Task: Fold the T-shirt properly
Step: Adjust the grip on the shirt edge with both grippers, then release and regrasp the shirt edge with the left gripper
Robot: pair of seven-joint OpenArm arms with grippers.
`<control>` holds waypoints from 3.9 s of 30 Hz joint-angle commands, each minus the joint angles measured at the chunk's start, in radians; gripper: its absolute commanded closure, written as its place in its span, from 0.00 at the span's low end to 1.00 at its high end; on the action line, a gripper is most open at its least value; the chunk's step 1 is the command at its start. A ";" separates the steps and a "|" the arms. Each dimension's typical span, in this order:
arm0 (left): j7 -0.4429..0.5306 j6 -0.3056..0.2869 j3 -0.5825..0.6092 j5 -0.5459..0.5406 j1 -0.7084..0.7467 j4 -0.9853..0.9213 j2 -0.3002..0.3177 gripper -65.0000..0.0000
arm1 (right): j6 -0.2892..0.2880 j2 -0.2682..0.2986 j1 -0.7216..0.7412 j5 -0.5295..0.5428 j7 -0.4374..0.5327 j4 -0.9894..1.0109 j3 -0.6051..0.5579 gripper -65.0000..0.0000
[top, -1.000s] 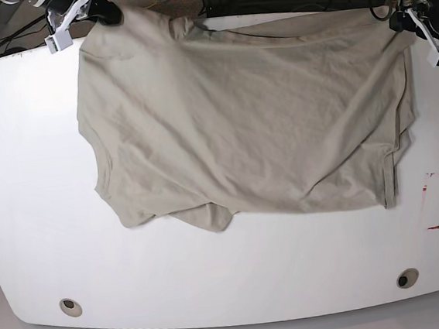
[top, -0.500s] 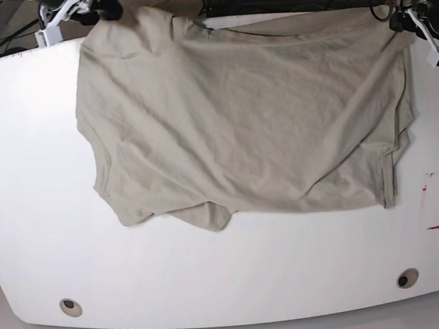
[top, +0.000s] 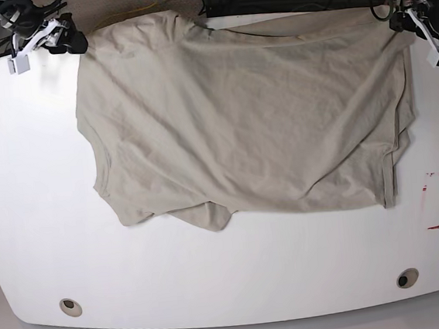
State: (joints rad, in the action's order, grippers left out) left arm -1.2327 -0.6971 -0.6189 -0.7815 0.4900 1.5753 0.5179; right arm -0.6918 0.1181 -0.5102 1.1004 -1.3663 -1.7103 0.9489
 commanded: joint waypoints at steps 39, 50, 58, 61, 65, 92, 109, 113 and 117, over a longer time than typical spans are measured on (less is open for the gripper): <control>0.004 -0.001 -0.140 -0.013 -0.053 0.018 -0.037 0.35 | -0.006 -0.048 0.083 -0.062 0.017 0.043 -0.112 1.00; -0.063 -0.001 -0.103 -0.016 -0.069 -0.017 -0.046 0.34 | -0.006 -0.048 0.081 -0.062 0.017 0.043 -0.112 1.00; -0.060 -0.001 -0.052 -0.016 -0.069 -0.109 -0.046 0.34 | -0.006 -0.048 0.078 -0.062 0.017 0.043 -0.112 1.00; -0.061 -0.001 -0.029 -0.026 -0.069 -0.108 -0.046 0.34 | -0.006 -0.050 0.077 -0.062 0.017 0.042 -0.112 1.00; -0.063 -0.001 0.017 -0.100 -0.046 -0.108 -0.045 0.35 | -0.006 -0.051 0.077 -0.062 0.017 0.042 -0.112 1.00; -0.052 -0.001 -0.037 -0.168 -0.067 0.030 -0.045 0.82 | -0.006 -0.050 0.098 -0.119 0.052 0.042 -0.112 1.00; -0.052 -0.001 -0.029 -0.168 -0.070 0.038 -0.046 0.84 | -0.006 -0.048 0.127 -0.207 0.052 0.037 -0.112 1.00; -0.052 -0.001 -0.028 -0.171 -0.070 0.041 -0.046 1.00 | -0.006 -0.047 0.150 -0.207 0.052 0.037 -0.107 1.00; -0.054 -0.001 -0.028 -0.198 -0.086 0.110 -0.048 1.00 | -0.006 -0.047 0.157 -0.207 0.052 0.037 -0.113 1.00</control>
State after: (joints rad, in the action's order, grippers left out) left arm -1.3010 -0.6968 -0.6407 -0.9375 0.4149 1.6272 0.4488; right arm -0.6926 0.0582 -0.3515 0.8726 -1.3277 -1.6547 0.8326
